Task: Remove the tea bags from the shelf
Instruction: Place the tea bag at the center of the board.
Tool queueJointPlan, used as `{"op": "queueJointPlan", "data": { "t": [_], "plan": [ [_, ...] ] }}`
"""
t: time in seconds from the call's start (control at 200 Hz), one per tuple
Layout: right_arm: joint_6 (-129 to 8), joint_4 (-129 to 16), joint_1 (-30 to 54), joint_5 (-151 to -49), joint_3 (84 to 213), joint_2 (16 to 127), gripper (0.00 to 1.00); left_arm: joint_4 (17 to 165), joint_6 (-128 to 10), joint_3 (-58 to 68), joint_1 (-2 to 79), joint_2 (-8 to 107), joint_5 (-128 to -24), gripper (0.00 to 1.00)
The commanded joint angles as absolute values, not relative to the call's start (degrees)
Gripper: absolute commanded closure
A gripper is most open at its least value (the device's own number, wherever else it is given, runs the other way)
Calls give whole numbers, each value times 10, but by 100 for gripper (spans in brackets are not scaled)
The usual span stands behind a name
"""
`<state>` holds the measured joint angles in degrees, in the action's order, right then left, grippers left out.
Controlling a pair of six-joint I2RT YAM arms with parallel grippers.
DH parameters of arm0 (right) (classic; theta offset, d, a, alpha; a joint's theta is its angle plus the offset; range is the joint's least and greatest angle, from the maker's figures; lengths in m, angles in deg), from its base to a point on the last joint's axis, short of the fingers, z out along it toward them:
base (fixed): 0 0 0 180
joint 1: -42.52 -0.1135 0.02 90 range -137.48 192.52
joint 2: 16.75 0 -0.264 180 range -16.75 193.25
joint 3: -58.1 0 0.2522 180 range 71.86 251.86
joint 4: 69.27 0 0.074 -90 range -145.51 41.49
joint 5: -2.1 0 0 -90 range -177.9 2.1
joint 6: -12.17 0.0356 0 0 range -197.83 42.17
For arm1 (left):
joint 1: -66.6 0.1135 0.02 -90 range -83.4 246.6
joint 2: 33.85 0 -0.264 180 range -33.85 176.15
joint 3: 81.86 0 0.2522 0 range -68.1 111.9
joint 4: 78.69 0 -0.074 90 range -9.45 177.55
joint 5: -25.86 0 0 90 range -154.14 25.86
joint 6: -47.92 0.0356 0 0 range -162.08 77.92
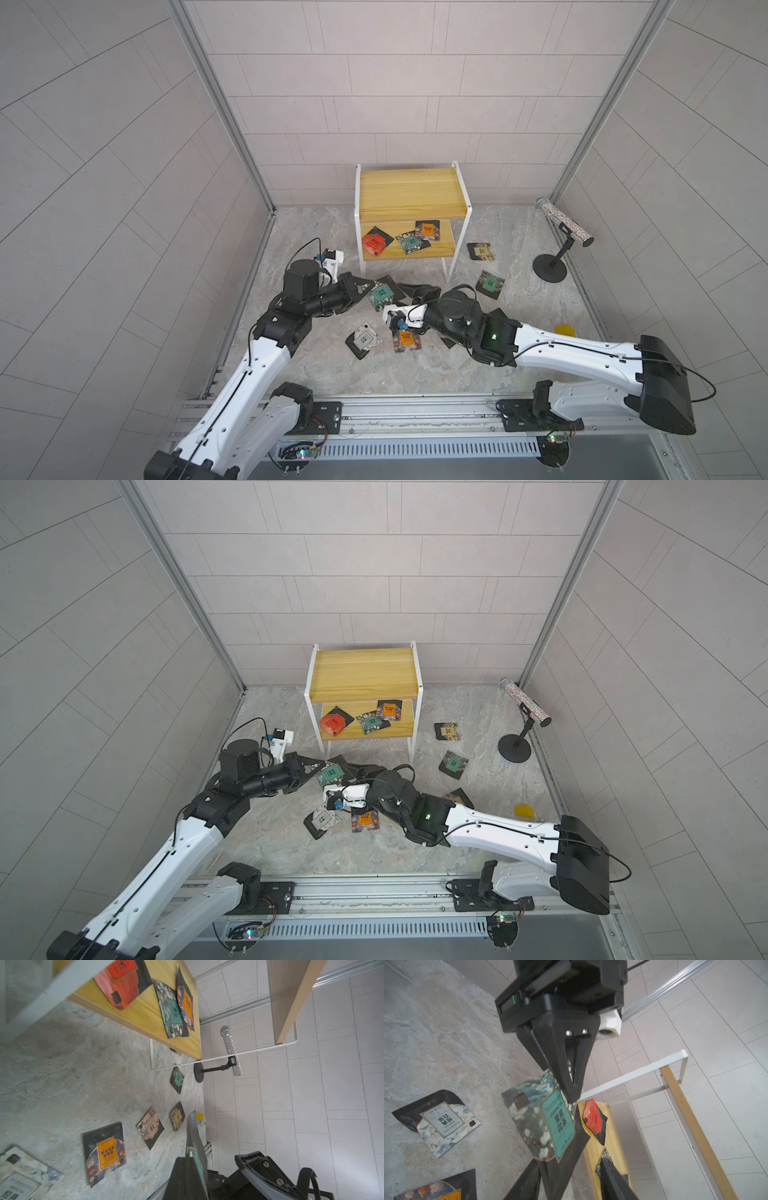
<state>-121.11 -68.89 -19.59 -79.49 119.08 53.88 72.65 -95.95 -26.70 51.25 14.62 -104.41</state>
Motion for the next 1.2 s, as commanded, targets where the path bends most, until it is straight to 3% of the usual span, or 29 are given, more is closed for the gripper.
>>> {"op": "queueJointPlan", "data": {
  "t": [0.0,0.445,1.196],
  "plan": [
    [-1183,-669,-189,-758,1174,506,47,661,-931,-255,532,117,-987,100],
    [-903,-583,-61,-734,1125,354,44,459,-915,-271,572,49,-764,100],
    [-848,-581,-38,-749,1088,321,43,432,-972,-381,598,67,-586,99]
  ]
}}
